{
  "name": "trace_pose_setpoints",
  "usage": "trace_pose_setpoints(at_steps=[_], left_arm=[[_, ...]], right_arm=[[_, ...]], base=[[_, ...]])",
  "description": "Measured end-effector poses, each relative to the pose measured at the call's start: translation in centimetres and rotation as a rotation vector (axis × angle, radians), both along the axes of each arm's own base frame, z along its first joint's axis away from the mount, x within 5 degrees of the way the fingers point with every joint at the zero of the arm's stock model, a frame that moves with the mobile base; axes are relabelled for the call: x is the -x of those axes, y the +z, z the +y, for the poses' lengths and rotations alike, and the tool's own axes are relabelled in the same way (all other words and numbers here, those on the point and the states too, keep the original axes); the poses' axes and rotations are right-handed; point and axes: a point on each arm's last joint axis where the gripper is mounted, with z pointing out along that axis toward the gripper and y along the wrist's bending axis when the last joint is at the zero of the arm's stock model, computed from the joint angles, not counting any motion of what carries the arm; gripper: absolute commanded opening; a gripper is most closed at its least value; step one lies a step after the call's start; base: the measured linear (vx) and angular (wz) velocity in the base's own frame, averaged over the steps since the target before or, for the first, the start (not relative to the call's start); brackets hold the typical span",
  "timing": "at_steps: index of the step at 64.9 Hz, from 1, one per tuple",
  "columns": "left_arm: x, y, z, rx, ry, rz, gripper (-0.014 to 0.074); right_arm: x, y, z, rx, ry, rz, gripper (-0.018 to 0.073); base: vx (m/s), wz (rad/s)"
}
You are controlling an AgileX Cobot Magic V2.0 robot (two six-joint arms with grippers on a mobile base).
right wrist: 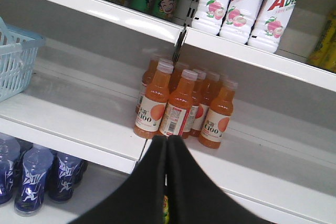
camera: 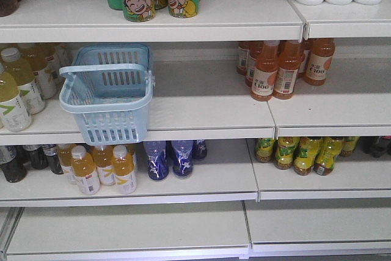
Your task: Place coke in basket with both arms
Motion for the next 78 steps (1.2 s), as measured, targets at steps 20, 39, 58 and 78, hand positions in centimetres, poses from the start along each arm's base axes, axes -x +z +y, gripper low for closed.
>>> trace_pose_setpoints(at_steps=[20,39,58,78], left_arm=[[0.0,0.1,0.0,0.009,0.000,-0.008,-0.0006],[0.0,0.6,0.1,0.728,-0.041,-0.064,-0.0006],[0.2,1.5,0.8,1.163,-0.069,-0.199,-0.0006],[3.3,10.7,0.8,1.247,-0.307,-0.509,-0.0006]], right_arm=[[0.0,0.0,0.0,0.000,0.000,0.000,-0.0009],[0.0,0.0,0.0,0.000,0.000,0.000,-0.0009],[0.0,0.0,0.0,0.000,0.000,0.000,-0.0009],[0.0,0.0,0.0,0.000,0.000,0.000,-0.0009]], base=[[0.00,0.00],[0.00,0.00],[0.00,0.00],[0.00,0.00]])
